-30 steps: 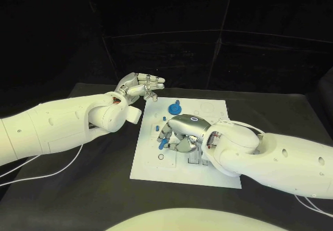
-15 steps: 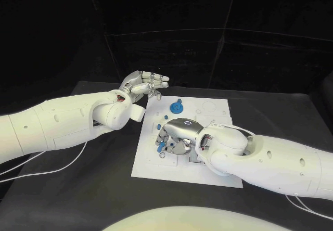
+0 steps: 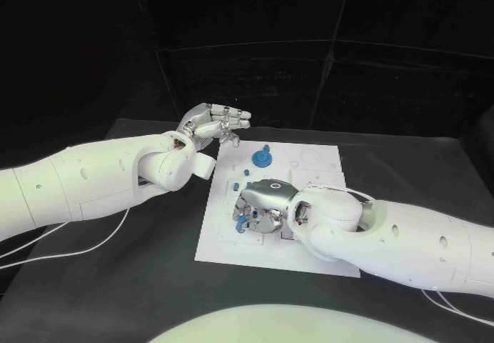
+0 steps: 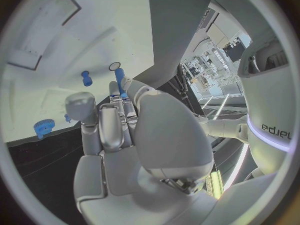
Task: Assemble the parts on the task board
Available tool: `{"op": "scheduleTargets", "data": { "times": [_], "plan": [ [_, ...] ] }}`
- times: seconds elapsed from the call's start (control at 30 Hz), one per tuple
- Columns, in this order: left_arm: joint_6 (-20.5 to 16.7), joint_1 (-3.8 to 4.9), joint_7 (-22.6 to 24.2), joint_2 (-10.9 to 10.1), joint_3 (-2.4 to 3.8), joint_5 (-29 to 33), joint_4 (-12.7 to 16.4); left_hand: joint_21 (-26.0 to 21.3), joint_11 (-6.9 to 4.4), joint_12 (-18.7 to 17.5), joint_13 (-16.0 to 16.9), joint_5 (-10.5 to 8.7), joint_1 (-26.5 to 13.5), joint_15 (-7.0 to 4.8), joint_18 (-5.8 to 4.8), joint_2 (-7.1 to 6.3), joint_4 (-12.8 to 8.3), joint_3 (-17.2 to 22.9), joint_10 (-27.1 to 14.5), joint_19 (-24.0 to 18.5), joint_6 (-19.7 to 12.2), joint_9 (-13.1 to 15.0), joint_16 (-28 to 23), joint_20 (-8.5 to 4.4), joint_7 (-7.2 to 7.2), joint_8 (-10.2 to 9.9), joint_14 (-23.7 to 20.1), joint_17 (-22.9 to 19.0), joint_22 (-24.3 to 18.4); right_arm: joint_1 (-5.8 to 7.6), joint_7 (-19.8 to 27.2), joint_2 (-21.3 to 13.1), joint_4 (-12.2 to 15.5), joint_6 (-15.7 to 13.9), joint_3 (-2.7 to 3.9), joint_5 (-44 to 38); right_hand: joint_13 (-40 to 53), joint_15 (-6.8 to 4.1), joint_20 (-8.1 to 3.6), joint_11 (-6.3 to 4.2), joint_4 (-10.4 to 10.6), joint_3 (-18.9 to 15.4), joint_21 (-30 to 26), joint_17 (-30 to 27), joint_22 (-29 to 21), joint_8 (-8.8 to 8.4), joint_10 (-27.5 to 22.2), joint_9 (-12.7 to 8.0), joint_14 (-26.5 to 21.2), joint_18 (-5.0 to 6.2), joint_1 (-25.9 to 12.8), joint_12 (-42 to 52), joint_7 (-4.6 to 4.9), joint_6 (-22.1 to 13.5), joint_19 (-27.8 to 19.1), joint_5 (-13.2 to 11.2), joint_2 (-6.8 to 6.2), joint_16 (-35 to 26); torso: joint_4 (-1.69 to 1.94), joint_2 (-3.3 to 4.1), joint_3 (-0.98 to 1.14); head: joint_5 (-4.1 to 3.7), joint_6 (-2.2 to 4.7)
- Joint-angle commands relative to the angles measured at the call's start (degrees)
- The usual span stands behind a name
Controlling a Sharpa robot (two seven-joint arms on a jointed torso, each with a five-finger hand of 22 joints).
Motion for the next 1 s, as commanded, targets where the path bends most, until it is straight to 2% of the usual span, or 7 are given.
{"op": "scheduleTargets", "data": {
  "times": [0.03,0.37,0.53,0.77,1.0],
  "plan": [
    [0.66,0.08,0.15,-0.05,0.04,0.14,0.02,-0.28,-0.08,0.22,0.08,0.11,-0.13,0.18,1.17,0.52,-0.03,-0.31,-0.33,-0.42,-0.26,-0.06,-0.23,0.09,-0.01,0.24,-0.36,-0.05,-0.06,0.02,-0.70,-0.07,0.24,2.01,-0.02,-0.89,-0.04,0.13,0.14,0.14,-0.04,0.45,0.36,0.06,0.08,-0.21,0.04,0.02,2.14,-0.02,-0.62,-0.35,0.18,0.15,0.20,0.27,0.00,0.30,0.03,-0.03,-0.03,-0.01,-0.04],
    [0.67,0.08,0.11,-0.13,0.03,0.14,0.05,-0.33,-0.04,0.33,0.12,0.12,-0.15,0.20,1.17,0.55,-0.01,-0.35,-0.46,-0.43,-0.39,-0.10,-0.24,0.11,0.03,0.23,-0.41,-0.11,-0.08,-0.07,-2.63,0.10,-0.23,1.84,-0.04,-2.52,-0.03,0.13,0.15,0.13,-0.02,0.50,0.38,0.10,0.11,-0.20,0.07,0.03,2.15,-0.02,-0.69,-0.37,0.18,0.19,0.20,0.32,0.07,0.33,0.00,-0.03,-0.05,0.05,-0.17],
    [0.70,0.08,0.10,-0.14,0.03,0.14,0.03,-0.33,-0.04,0.33,0.12,0.12,-0.15,0.20,1.17,0.55,-0.01,-0.35,-0.46,-0.43,-0.39,-0.10,-0.24,0.11,0.03,0.23,-0.41,-0.11,-0.08,-0.61,-2.97,0.83,-0.64,1.93,-0.08,-3.10,-0.03,0.13,0.15,0.13,-0.02,0.50,0.38,0.10,0.11,-0.20,0.07,0.03,2.15,-0.02,-0.69,-0.37,0.18,0.19,0.20,0.32,0.07,0.33,0.01,0.05,0.04,0.19,-0.28],
    [0.73,0.08,0.07,-0.17,0.02,0.14,-0.01,-0.33,-0.04,0.33,0.12,0.12,-0.15,0.20,1.17,0.55,-0.01,-0.35,-0.46,-0.43,-0.39,-0.10,-0.24,0.11,0.03,0.23,-0.41,-0.11,-0.08,-0.95,-3.21,1.40,-0.80,2.21,-0.85,-3.70,-0.03,0.13,0.15,0.14,0.00,0.52,0.36,-0.01,0.08,-0.20,0.07,0.03,2.12,-0.01,-0.80,-0.40,0.18,0.20,0.18,0.32,0.11,0.26,-0.03,-0.02,-0.05,0.18,-0.51],
    [0.78,0.08,0.04,-0.16,0.01,0.14,-0.03,-0.33,-0.04,0.33,0.12,0.12,-0.15,0.20,1.17,0.55,-0.01,-0.35,-0.46,-0.43,-0.39,-0.10,-0.24,0.11,0.03,0.23,-0.41,-0.11,-0.08,-1.01,-2.94,1.73,-0.73,2.34,-1.09,-3.84,-0.04,0.19,0.22,0.20,0.00,0.38,0.31,-0.13,-0.03,-0.42,-0.10,-0.03,2.08,0.01,-1.45,-0.64,0.25,-0.07,0.05,0.28,-0.30,0.21,0.02,-0.02,0.01,0.21,-0.56]
  ]
}}
